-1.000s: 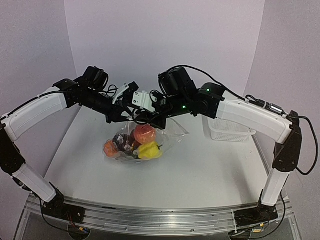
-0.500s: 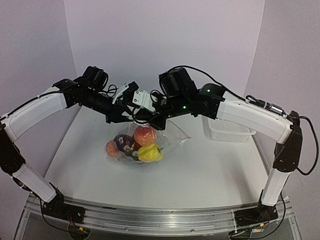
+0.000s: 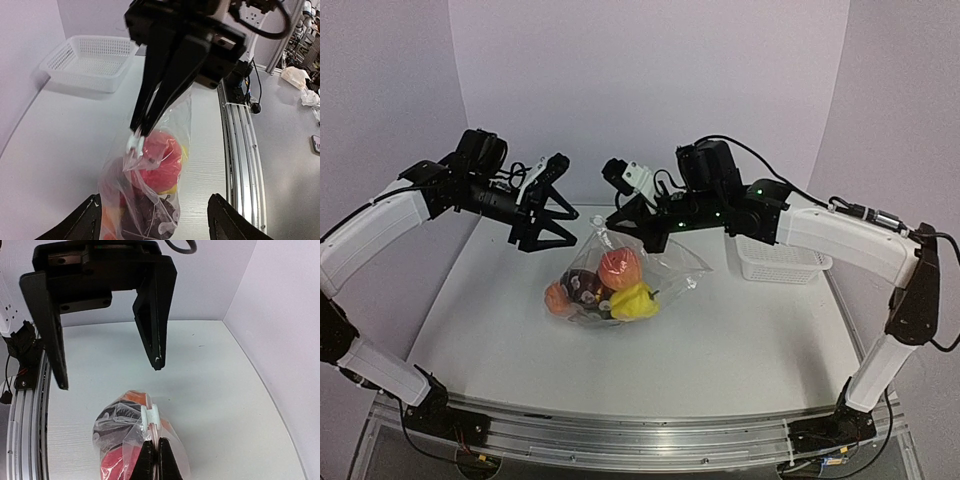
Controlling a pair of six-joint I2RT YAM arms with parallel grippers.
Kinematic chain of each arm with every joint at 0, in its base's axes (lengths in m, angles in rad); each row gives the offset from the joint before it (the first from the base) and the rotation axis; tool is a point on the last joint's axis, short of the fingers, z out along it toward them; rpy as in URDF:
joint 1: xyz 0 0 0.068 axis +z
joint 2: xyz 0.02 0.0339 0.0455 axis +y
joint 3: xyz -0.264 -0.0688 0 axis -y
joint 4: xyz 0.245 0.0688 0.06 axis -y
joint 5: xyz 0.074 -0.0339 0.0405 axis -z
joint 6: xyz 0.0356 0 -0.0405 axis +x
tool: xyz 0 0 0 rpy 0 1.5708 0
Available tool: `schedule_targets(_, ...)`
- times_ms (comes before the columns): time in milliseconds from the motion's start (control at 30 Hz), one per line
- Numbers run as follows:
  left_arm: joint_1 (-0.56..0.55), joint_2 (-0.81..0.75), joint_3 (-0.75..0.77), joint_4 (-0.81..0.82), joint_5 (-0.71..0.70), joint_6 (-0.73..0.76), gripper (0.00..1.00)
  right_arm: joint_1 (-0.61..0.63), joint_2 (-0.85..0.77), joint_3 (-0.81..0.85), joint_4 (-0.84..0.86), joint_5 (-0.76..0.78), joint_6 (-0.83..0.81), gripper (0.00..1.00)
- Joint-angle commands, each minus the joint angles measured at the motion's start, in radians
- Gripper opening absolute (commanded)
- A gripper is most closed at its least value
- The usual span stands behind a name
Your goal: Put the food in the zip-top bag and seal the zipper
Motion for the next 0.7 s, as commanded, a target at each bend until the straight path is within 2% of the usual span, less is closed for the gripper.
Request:
schedule_targets(0,-0.005,-0.04,0.007,0.098,0.083,0.085,0.74,0.0,-0.07,-0.021,0.216,-0.086,0.112,0.0)
schedule_targets(300,-0.009,0.03,0.093,0.134,0.083,0.018,0.74,0.0,-0.12,-0.07,0.407,-0.092,0.209,0.0)
schedule_targets(667,-0.022,0.06,0.111,0.191,0.162,-0.036,0.68,0.001,-0.111,-0.094,0.477,-0.13,0.256,0.0)
